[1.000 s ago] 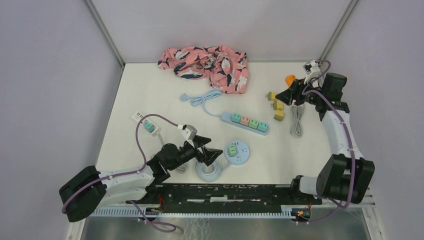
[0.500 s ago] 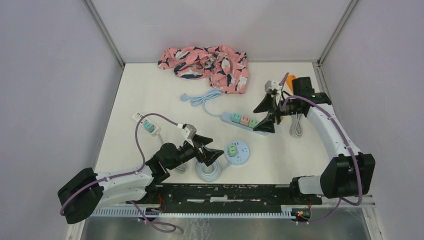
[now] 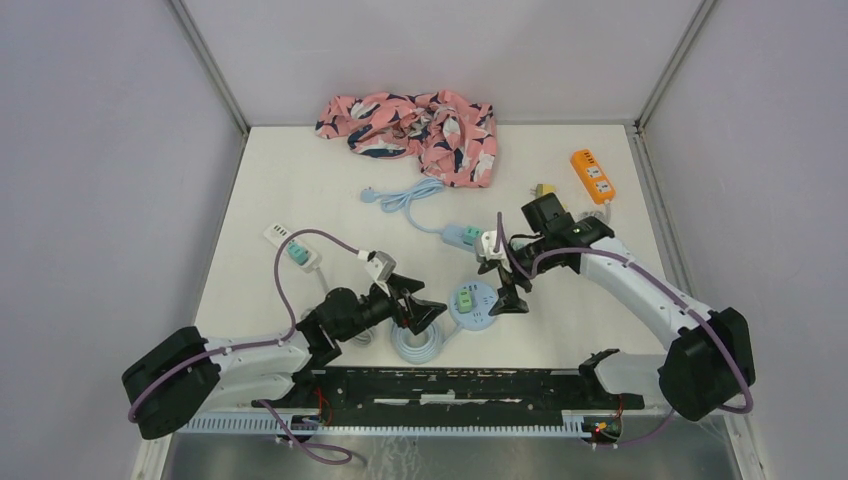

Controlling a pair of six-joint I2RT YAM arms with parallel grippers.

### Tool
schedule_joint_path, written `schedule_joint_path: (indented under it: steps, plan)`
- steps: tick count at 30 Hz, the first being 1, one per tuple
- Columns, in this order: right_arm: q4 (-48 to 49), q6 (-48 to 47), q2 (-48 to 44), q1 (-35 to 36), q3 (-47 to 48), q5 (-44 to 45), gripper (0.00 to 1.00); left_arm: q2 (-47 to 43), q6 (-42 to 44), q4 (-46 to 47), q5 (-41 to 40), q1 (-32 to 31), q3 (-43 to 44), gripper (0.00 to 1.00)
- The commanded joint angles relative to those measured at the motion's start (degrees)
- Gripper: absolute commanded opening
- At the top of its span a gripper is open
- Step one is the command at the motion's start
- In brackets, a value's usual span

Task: Pull the plug off the socket
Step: Remove the plug from the socket.

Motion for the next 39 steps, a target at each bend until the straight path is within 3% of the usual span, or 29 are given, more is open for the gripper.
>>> schedule_joint_path:
  steps: [1,15,21,28,34,39]
  plan:
    - [6.54,0.99,1.73,4.7,-0.71,7.01,0.99,1.95,2.5,5.92,-0.71,0.41,-1.13,0.98]
    - [22.47,11.96,9.27,15.13,-3.93,22.65,0.96,4.05,4.71,9.82,0.97,0.35,-3.12,0.93]
    - [23.09,11.73,12.52,17.98,-3.15,24.68,0.85,4.04,4.36,9.99,-0.36,0.3,-3.79,0.92]
    - [21.26,10.46,13.9,18.5,-1.63,26.71,0.63,4.07,3.07,9.66,-1.25,0.35,-3.68,0.87]
    - [18.65,10.47,13.81,18.53,0.7,25.82,0.21,4.57,1.32,9.81,-1.45,0.42,-2.86,0.76]
    - [16.29,9.57,10.64,16.64,1.59,20.29,0.04,5.81,-2.61,9.68,-1.39,0.56,-1.49,0.74]
